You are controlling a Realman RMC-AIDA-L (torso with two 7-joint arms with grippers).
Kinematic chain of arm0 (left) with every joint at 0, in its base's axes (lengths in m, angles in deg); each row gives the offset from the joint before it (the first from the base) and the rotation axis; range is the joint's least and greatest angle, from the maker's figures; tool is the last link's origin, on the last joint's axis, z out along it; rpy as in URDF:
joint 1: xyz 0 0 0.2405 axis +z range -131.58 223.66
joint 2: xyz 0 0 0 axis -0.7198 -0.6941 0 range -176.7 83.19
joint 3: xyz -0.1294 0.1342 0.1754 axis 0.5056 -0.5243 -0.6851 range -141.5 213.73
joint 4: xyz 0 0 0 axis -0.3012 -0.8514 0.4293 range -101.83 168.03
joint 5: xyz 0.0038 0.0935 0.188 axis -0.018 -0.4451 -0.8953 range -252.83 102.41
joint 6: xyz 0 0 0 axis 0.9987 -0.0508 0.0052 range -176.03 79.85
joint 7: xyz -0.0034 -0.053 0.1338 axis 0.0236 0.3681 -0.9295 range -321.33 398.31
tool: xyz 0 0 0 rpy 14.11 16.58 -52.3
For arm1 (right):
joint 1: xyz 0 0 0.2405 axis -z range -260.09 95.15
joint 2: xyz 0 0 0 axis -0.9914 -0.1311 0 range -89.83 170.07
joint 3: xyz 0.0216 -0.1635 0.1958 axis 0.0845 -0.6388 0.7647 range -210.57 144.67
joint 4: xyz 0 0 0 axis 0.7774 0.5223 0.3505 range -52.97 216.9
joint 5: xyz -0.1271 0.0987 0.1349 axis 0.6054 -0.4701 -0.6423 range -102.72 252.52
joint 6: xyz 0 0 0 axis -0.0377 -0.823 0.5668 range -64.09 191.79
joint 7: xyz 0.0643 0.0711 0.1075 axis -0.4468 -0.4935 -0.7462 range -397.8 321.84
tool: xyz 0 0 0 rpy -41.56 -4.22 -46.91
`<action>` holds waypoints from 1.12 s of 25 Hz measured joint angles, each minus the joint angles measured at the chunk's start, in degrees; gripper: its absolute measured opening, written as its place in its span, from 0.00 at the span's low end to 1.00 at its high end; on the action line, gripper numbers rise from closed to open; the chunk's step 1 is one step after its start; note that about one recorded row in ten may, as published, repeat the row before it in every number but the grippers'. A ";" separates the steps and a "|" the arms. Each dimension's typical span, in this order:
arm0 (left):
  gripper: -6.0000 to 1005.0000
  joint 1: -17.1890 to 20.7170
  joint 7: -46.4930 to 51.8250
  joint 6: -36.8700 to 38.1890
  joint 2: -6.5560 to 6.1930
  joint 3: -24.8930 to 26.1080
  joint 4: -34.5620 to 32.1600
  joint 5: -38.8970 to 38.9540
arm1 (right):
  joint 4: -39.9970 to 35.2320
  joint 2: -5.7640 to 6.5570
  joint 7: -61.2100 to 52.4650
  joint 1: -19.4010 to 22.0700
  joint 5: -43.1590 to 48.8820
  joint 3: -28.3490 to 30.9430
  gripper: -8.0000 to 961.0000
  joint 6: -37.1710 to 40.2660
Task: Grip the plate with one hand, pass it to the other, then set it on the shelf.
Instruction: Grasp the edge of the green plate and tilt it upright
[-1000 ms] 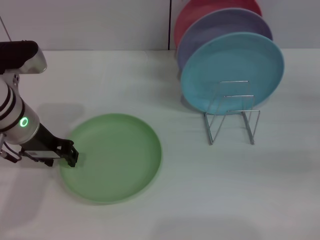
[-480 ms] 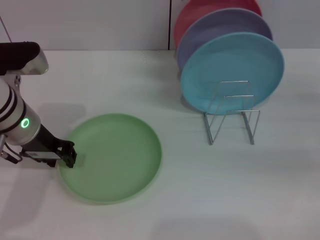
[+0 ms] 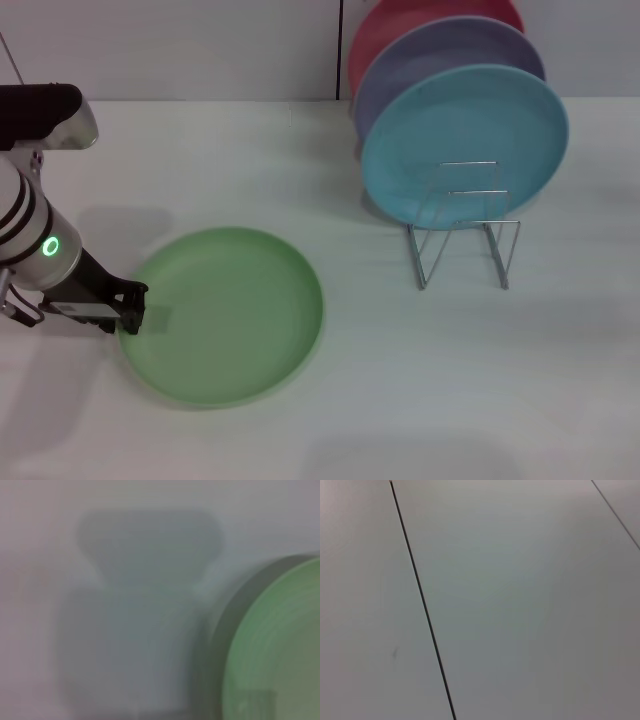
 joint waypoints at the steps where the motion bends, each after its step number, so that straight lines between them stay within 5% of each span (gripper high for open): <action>1: 0.24 -0.01 0.00 0.00 -0.04 0.00 -0.20 0.01 | 0.00 0.00 0.00 0.00 0.00 0.00 0.48 0.00; 28: 0.06 -0.70 -1.33 0.22 -0.05 0.50 -1.41 0.01 | 0.00 -0.06 -0.03 0.00 0.08 0.00 0.48 -0.04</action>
